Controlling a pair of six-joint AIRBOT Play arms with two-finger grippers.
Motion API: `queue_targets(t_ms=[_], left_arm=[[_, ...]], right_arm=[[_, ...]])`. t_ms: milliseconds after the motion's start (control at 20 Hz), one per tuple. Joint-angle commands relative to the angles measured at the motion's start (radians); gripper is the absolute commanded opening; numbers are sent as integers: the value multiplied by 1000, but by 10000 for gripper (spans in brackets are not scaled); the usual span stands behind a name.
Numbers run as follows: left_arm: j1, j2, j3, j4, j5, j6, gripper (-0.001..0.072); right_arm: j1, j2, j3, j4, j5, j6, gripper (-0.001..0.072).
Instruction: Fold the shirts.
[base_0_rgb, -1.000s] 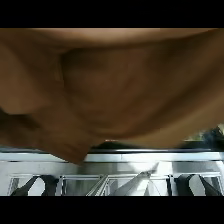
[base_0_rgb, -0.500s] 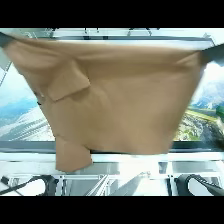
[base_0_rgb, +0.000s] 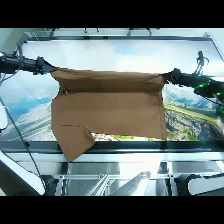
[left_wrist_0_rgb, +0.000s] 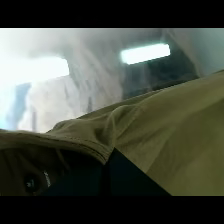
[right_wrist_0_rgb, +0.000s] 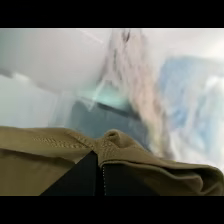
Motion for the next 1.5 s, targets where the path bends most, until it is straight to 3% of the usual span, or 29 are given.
queue_targets(t_ms=[0, 100, 400, 600, 650, 700, 750, 900, 1050, 1200, 1350, 1450], left_arm=[[-18, -88, 7, -2, 135, 16, 22], [-21, -79, -21, 3, 109, 54, 22], [-14, -79, -21, 139, -23, 26, 20], [-16, -79, -21, 208, -65, 6, 21], [-16, -79, -21, 213, -84, -2, 23], [-16, -79, -21, 208, -112, -2, 145], [-16, -78, -21, 208, -131, -21, 343], [-11, -51, -21, 207, -178, -51, 344], [5, 26, -21, 208, -202, -51, 344], [43, 121, -21, 209, -242, -103, 344], [106, 232, -68, 210, -332, -171, 344], [151, 348, -217, 210, -347, -197, 344]], right_arm=[[1, -128, 82, 129, -22, -84, 20], [-4, -143, 94, 101, -2, -66, 20], [-31, -144, 91, -330, 65, 177, 20], [-24, -168, 90, -358, 72, 183, 26], [-24, -169, 90, -358, 72, 183, 116], [-26, -166, 90, -357, 73, 188, 296], [-27, -158, 90, -362, 80, 202, 322], [-64, -85, 90, -417, 153, 242, 322], [-121, 14, 86, -616, 296, 398, 321], [-138, 97, -6, -786, 442, 460, 291], [-140, 169, -192, -823, 435, 471, 305], [-125, 188, -313, -818, 389, 461, 313]])
